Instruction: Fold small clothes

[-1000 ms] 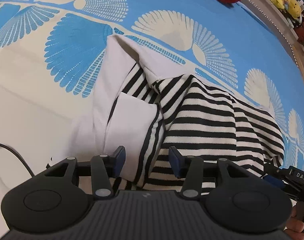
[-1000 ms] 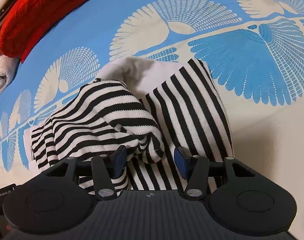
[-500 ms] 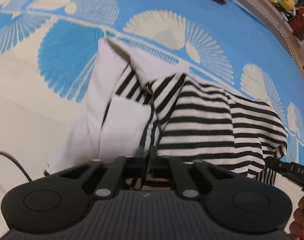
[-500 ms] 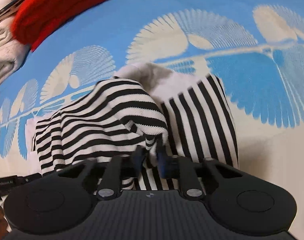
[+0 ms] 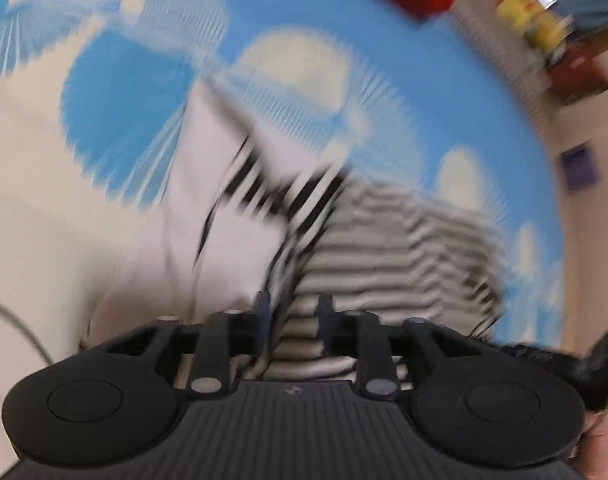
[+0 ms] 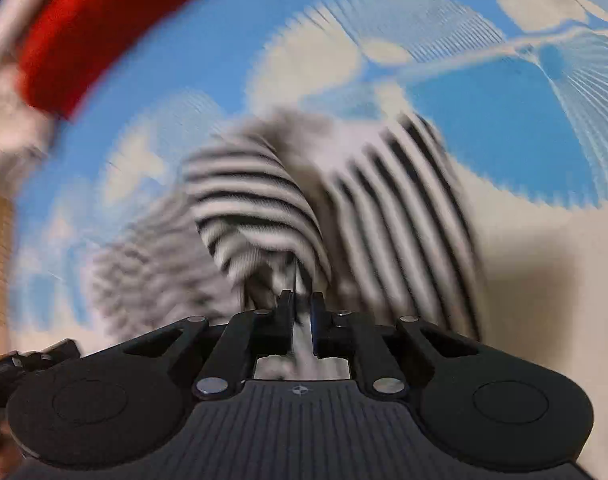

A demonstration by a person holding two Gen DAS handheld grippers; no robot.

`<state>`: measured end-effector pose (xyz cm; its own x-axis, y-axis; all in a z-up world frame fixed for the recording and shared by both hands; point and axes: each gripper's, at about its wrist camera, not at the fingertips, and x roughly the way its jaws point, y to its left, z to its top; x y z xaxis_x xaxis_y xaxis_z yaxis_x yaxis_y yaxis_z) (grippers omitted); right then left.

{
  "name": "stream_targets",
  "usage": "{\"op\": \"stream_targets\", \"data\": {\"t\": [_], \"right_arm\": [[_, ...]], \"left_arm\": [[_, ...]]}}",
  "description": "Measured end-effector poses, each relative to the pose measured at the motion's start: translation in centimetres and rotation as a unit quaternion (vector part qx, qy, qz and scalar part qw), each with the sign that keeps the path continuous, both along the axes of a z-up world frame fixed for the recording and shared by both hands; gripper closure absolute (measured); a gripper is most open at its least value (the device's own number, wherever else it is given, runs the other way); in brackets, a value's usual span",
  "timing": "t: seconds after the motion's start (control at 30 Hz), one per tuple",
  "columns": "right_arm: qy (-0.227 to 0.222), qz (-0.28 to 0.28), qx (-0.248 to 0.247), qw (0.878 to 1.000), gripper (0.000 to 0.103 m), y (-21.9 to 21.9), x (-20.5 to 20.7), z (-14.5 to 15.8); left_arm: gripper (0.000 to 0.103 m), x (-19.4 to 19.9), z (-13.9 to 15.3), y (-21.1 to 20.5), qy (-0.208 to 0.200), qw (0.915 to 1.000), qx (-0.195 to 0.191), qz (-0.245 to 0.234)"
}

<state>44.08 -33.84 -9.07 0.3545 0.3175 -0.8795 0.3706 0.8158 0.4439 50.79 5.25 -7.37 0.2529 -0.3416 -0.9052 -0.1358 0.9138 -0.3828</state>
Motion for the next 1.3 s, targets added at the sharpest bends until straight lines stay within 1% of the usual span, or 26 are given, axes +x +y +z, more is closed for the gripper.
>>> {"op": "stream_targets", "data": {"t": [0.07, 0.13, 0.2, 0.33, 0.37, 0.4, 0.43, 0.47, 0.5, 0.57, 0.6, 0.67, 0.7, 0.73, 0.77, 0.8, 0.87, 0.9, 0.93, 1.0, 1.07, 1.1, 1.17, 1.23, 1.27, 1.3], "right_arm": [[-0.011, -0.004, 0.018, 1.0, 0.092, -0.2, 0.0, 0.2], [-0.04, -0.005, 0.036, 0.999, 0.077, -0.2, 0.2, 1.1], [-0.061, -0.001, 0.029, 0.998, 0.051, 0.1, 0.4, 1.8], [-0.061, 0.0, 0.033, 0.998, 0.051, 0.9, 1.0, 1.2], [-0.06, 0.0, 0.036, 0.998, 0.051, 0.9, 1.0, 0.8], [-0.06, -0.001, 0.035, 0.998, 0.054, 1.0, 1.0, 0.7], [-0.064, 0.0, 0.03, 0.998, 0.06, 1.2, 1.1, 0.6], [-0.072, 0.005, 0.028, 0.997, 0.085, 1.4, 1.1, 0.6], [-0.079, 0.012, 0.028, 0.996, 0.102, 1.6, 1.1, 0.9], [-0.122, 0.013, 0.047, 0.991, 0.102, 1.8, 1.1, 1.9], [-0.154, 0.006, 0.071, 0.985, 0.102, 1.6, 0.8, 2.8], [-0.236, -0.026, 0.155, 0.959, 0.102, 0.4, -0.2, 5.1], [-0.269, -0.038, 0.194, 0.943, 0.102, -0.3, -0.7, 5.9], [-0.288, -0.043, 0.222, 0.931, 0.102, -0.9, -1.1, 6.3], [-0.284, -0.042, 0.233, 0.929, 0.102, -1.3, -1.2, 6.1], [-0.254, -0.034, 0.232, 0.938, 0.102, -1.6, -1.0, 5.4], [-0.119, -0.01, 0.2, 0.972, 0.102, -1.6, -0.6, 1.7], [-0.05, -0.002, 0.158, 0.986, 0.102, -1.6, -0.9, -0.5], [-0.02, 0.002, 0.127, 0.992, 0.102, -1.6, -1.2, -1.8], [0.008, 0.018, 0.096, 0.995, 0.102, -1.5, -1.6, -3.0], [-0.007, 0.037, 0.048, 0.998, 0.098, -1.2, -1.1, -2.0], [-0.026, 0.036, 0.021, 0.999, 0.097, -1.3, -0.9, -1.2], [-0.057, 0.017, 0.024, 0.998, 0.097, -1.9, -0.7, 0.0], [-0.068, -0.006, 0.056, 0.996, 0.078, -2.4, -0.4, 0.2], [-0.063, -0.01, 0.061, 0.996, 0.056, -2.3, -0.3, 0.0], [-0.054, -0.008, 0.058, 0.997, 0.045, -2.0, -0.1, -0.2]], "left_arm": [[0.068, 0.0, -1.1, -0.3, 0.018, 0.9998, -0.012, 0.003], [0.065, -0.1, -1.5, -0.5, 0.024, 0.9992, -0.031, 0.007], [0.065, -0.3, -1.8, -1.2, 0.026, 0.999, -0.035, 0.002], [0.067, -0.5, -2.5, -2.4, 0.034, 0.9993, -0.011, -0.011], [0.073, -0.6, -2.6, -2.5, 0.033, 0.9993, -0.005, -0.014], [0.093, -0.6, -2.4, -2.6, 0.026, 0.9995, 0.001, -0.018], [0.1, -0.6, -2.1, -2.7, 0.015, 0.9996, 0.008, -0.021], [0.1, -0.6, -1.4, -2.6, -0.005, 0.9997, 0.015, -0.021], [0.1, -0.7, -0.4, -2.4, -0.035, 0.9991, 0.018, -0.015], [0.1, -1.0, 2.5, -1.2, -0.118, 0.9929, -0.003, 0.015], [0.1, -1.3, 4.3, -0.2, -0.17, 0.9844, -0.027, 0.038], [0.1, -2.3, 7.3, 1.3, -0.256, 0.9637, -0.049, 0.059], [0.1, -2.5, 7.9, 1.8, -0.274, 0.9585, -0.048, 0.063], [0.1, -2.5, 7.9, 2.3, -0.27, 0.9594, -0.047, 0.065], [0.1, -2.3, 7.3, 2.7, -0.247, 0.9659, -0.046, 0.065], [0.1, -2.0, 6.2, 3.0, -0.21, 0.9747, -0.045, 0.061], [0.1, -1.2, 2.5, 2.7, -0.077, 0.9969, -0.012, 0.011], [0.1, -1.3, 0.7, 2.3, -0.03, 0.9994, 0.004, -0.018], [0.1, -1.6, -0.4, 1.9, -0.01, 0.9991, 0.01, -0.039], [0.099, -2.2, -1.0, 0.4, -0.005, 0.9948, 0.04, -0.093], [0.095, -2.4, -0.1, -0.5, -0.029, 0.9904, 0.051, -0.126], [0.085, -2.4, 0.4, -0.3, -0.038, 0.991, 0.042, -0.122], [0.067, -2.0, 1.4, 0.5, -0.061, 0.9934, 0.01, -0.097], [0.061, -1.7, 1.7, 1.2, -0.071, 0.9947, 0.009, -0.073], [0.061, -1.7, 1.5, 1.2, -0.067, 0.9956, 0.015, -0.064], [0.061, -1.2, 1.0, 1.1, -0.056, 0.9967, 0.02, -0.055]]}}
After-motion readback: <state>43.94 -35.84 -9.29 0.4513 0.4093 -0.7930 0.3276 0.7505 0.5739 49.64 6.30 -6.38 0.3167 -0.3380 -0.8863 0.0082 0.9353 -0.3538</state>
